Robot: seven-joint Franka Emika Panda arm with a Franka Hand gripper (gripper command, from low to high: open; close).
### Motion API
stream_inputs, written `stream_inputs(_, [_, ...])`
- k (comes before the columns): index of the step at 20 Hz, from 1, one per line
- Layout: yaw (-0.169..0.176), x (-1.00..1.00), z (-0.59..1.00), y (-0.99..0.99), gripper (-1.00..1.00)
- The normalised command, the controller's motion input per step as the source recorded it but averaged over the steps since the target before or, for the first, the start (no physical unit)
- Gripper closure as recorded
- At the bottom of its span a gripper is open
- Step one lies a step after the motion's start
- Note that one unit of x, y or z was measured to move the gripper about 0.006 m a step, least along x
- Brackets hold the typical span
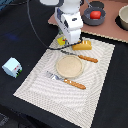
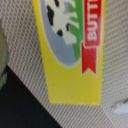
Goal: Interact with the objects in diverse but meaningful ways.
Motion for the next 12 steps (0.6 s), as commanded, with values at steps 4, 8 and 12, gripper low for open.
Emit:
stream_inputs(4, [0.103,-0.33,-0.37,0.0,1.0])
stream_inputs(8, [0.096,-0.24,-0.28,0.0,1.0])
stream_inputs(12, [0.081,-0.23,-0.28,0.0,1.0])
